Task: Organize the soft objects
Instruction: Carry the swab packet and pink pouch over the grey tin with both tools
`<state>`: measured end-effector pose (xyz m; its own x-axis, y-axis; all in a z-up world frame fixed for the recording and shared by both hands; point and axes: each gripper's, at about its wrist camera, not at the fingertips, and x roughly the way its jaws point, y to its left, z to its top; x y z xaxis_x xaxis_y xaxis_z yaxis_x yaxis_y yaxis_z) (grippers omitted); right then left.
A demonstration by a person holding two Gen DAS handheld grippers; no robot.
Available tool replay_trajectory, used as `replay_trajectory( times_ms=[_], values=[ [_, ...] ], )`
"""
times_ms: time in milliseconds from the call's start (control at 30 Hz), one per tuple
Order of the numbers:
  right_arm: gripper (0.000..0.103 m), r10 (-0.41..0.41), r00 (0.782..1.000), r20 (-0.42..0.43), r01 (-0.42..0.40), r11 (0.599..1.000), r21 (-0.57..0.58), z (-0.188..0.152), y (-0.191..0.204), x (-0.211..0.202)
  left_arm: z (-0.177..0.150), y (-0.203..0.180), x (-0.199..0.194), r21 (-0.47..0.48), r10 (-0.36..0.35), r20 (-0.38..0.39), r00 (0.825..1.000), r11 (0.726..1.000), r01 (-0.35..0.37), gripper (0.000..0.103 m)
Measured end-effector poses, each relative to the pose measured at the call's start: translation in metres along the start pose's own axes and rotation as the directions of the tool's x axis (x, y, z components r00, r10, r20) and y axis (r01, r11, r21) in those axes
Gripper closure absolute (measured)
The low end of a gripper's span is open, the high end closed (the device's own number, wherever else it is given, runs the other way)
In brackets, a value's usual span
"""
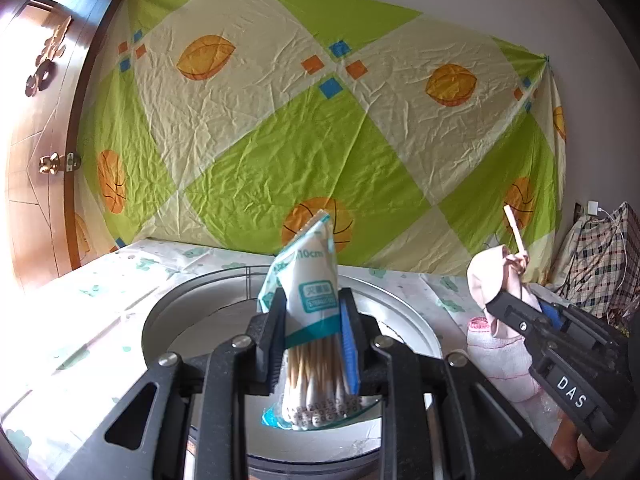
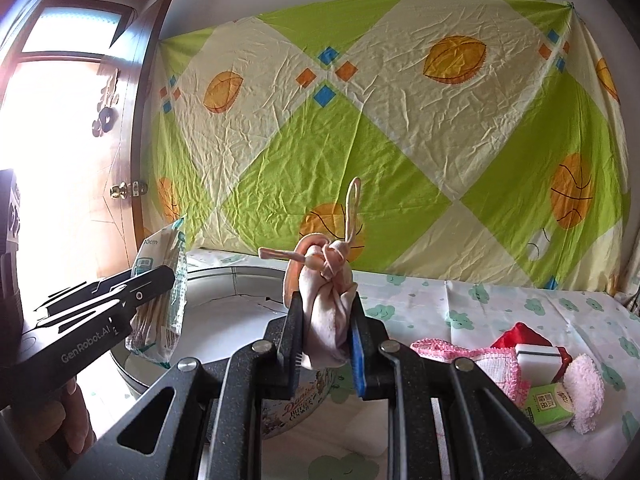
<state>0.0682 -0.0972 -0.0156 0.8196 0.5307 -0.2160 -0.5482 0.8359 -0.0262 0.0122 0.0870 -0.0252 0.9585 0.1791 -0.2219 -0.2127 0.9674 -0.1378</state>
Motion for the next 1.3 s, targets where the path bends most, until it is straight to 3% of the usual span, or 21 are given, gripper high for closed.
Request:
replay_trajectory(
  times_ms=[467, 933, 1100, 1300],
  values=[
    [0.082, 0.038, 0.999, -0.037, -0.039, 0.999, -0.022, -0.001, 0.023, 0.019, 0.001, 0.021, 0.005, -0.021, 0.019, -0.019, 1.000, 1.000, -0.020, 0.080],
    [0.081, 0.062, 0.995, -0.078, -0.065, 0.997, -0.036, 0.004, 0.035, 0.037, 0.008, 0.031, 0.022, -0.023, 0.014, -0.085, 0.996, 1.000, -0.016, 0.080],
    [0.082, 0.092, 0.992, -0.089, -0.096, 0.995, -0.040, 0.022, 0.040, 0.044, 0.016, 0.035, 0.036, -0.008, 0.001, -0.136, 0.991, 1.000, -0.002, 0.080],
    [0.082, 0.126, 0.979, -0.158, -0.130, 0.991, -0.017, 0.040, 0.038, 0.075, 0.022, 0.051, 0.065, -0.037, -0.025, -0.260, 0.965, 0.999, 0.016, 0.080]
  ],
)
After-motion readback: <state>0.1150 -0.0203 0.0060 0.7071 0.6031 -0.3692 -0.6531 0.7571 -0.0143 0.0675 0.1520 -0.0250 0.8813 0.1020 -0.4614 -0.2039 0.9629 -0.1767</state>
